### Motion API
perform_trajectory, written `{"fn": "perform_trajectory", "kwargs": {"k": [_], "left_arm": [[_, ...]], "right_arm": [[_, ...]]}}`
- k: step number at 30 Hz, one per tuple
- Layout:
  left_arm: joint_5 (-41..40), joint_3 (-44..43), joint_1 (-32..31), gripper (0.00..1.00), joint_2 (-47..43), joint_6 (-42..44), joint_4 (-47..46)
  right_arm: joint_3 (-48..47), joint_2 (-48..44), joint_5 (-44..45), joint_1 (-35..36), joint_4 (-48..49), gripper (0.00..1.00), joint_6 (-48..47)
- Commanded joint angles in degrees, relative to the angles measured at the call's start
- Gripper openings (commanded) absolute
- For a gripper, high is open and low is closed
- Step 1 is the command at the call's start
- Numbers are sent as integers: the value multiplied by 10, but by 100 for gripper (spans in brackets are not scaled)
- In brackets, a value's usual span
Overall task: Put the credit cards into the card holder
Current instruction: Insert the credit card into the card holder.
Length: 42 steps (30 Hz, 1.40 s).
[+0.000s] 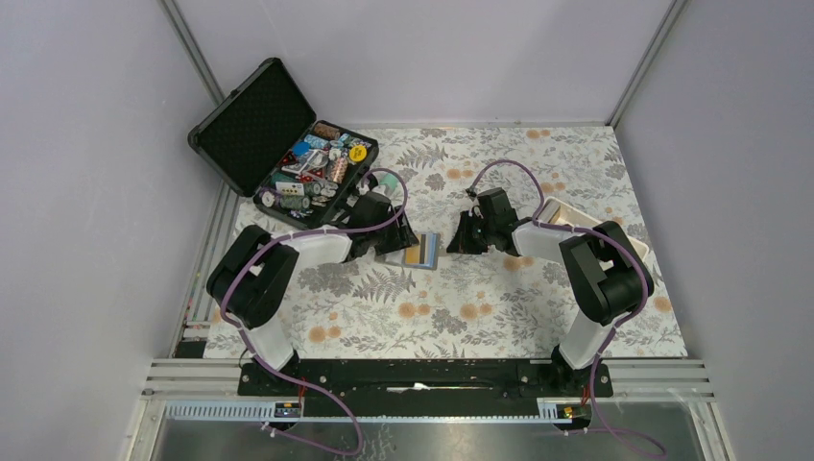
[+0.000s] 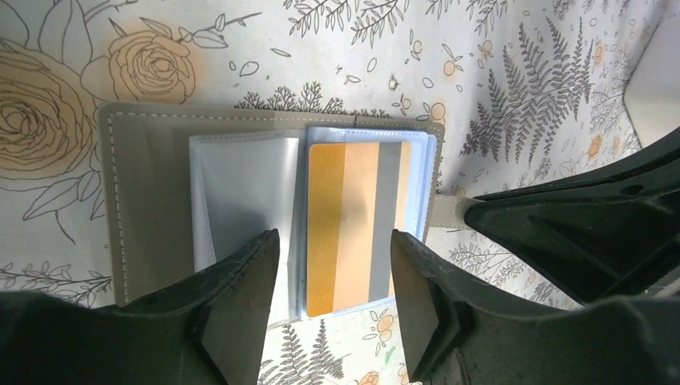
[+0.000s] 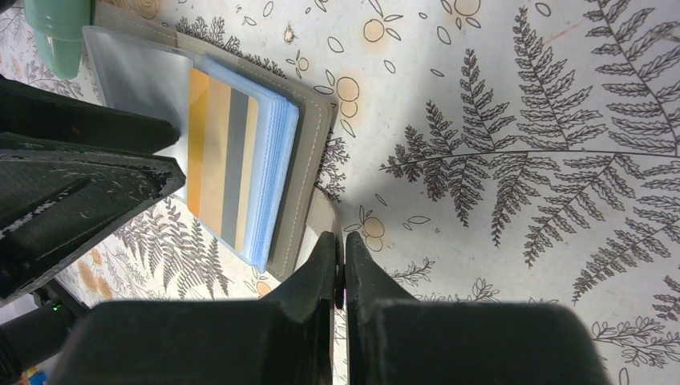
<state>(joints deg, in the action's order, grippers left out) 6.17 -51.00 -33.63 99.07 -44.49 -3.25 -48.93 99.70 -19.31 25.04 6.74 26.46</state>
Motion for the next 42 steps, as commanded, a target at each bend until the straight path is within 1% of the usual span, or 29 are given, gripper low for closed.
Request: {"fn": "perform_trajectory", "kwargs": {"k": [1,12,17,21,32,42], "left_arm": [[-7,-36,6,55,1,12,-25],[12,-61,8,53,37,18,-22],[7,-59,8,52,42,20,-14],[19,-54,7,52,45,20,-29],[29,-69,-2,48,52,30,-34],[19,-97,-20,47,61,48,-6]], "right_arm": [[-16,1,11,-3,2,0,-14],[-19,4,10,-3,0,0,-18],[-19,1,9,-3,0,0,-18],[-17,-1,9,-3,0,0,-19],[-20,1,4,-3,-1,0,-19],[-26,1,4,-3,-4,0,-20]]}}
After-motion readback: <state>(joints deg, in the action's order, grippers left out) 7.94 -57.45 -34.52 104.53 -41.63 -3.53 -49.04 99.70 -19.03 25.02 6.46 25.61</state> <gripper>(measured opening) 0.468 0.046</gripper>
